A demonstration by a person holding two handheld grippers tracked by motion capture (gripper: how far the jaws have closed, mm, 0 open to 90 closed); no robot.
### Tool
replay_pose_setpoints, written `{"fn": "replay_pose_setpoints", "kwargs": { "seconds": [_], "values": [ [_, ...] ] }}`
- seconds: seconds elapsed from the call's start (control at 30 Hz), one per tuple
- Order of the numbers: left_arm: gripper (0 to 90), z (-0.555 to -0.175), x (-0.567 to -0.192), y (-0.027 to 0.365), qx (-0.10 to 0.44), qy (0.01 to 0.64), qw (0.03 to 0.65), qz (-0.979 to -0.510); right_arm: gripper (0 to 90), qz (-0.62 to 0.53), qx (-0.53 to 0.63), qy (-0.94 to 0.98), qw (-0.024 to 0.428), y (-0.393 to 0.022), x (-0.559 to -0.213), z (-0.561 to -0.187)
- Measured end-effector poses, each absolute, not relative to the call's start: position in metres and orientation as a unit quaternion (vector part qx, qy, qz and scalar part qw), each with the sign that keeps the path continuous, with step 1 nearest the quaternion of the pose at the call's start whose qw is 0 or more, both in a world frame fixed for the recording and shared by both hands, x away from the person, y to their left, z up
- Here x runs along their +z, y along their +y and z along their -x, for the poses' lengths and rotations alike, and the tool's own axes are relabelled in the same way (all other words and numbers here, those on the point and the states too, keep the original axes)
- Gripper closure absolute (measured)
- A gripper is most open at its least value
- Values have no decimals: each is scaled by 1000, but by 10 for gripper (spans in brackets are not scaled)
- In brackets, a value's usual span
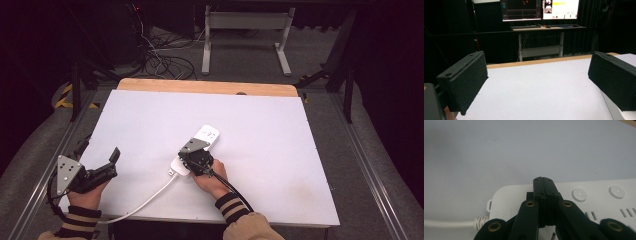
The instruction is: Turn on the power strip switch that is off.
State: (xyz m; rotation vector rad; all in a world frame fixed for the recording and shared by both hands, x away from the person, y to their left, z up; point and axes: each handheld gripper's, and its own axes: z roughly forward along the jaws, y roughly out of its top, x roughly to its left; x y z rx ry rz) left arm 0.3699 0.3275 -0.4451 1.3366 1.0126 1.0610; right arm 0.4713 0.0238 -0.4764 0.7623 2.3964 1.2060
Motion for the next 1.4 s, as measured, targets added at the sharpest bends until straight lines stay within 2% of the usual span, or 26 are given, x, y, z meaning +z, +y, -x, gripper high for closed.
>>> {"fn": "replay_pose_setpoints", "kwargs": {
  "seconds": [0.6, 0.9, 1.4],
  "values": [
    [30, -372, -445, 327, 443, 428, 550, -564, 900, -276, 428, 843, 173, 24, -477, -471],
    [30, -372, -445, 328, 442, 429, 552, -562, 900, -265, 404, 850, 208, 30, -474, -465],
    [30, -372, -445, 328, 442, 429, 551, -563, 900, -271, 411, 847, 200, 26, -474, -468]
  ]
}}
